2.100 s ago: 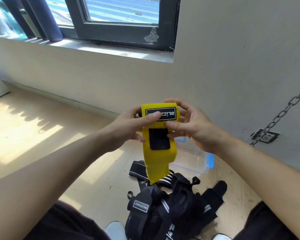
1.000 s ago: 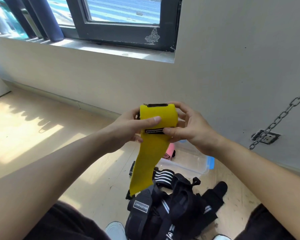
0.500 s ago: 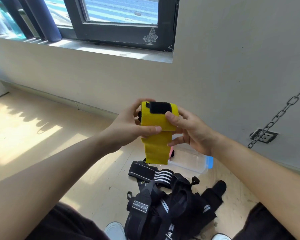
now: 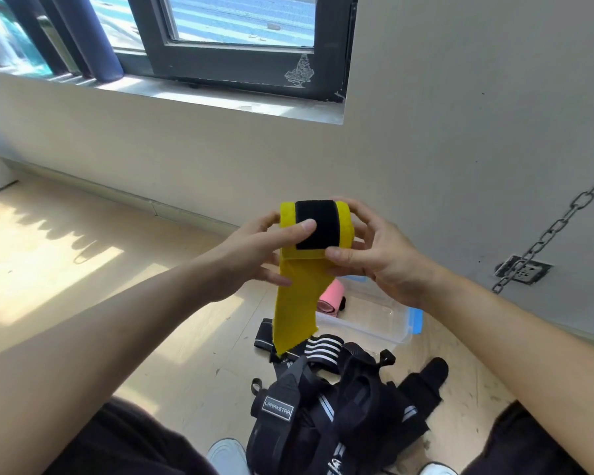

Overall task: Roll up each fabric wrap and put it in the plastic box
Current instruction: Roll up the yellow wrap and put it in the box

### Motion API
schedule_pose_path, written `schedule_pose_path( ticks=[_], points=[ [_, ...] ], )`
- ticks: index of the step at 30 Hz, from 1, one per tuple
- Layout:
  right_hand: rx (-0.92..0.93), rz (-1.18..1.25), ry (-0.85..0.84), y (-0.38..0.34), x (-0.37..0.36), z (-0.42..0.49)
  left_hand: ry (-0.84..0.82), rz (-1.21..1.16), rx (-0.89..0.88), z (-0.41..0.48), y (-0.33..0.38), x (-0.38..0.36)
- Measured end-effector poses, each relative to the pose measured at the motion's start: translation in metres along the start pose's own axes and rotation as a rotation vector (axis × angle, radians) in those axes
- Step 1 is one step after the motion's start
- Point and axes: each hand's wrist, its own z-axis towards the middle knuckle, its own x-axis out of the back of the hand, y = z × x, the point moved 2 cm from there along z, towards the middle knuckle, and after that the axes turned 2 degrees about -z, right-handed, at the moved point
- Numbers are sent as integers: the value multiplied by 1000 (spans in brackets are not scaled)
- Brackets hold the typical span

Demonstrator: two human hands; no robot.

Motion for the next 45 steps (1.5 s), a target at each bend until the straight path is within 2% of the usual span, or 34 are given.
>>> schedule_pose_path(
  ticks=[7,12,18,23,27,32,37,45],
  points=[
    [-141,-27,-73,-4,-3,-1,67,-26,-40,2,-1,2],
    [-234,-28,-51,-5,-6,-2,51,-94,-96,2,-1,2],
    [-196,-12,14,-4,-3,-1,-7,-61,-96,2,-1,2],
    [-127,68,35,-3,3,1,-69,-4,43,-1,-2,0],
    [-99,77,-4,-2,4,1,-44,-14,106,-1,-1,0],
    [-88,48,-21,-2,3,2,5,-78,63,0,-1,5],
    [-182,49,-23,-4,4,3,40,-126,-21,1,0,7],
    [-161,104,-1,-2,8,2,-7,-115,-106,0,1,6]
  ],
)
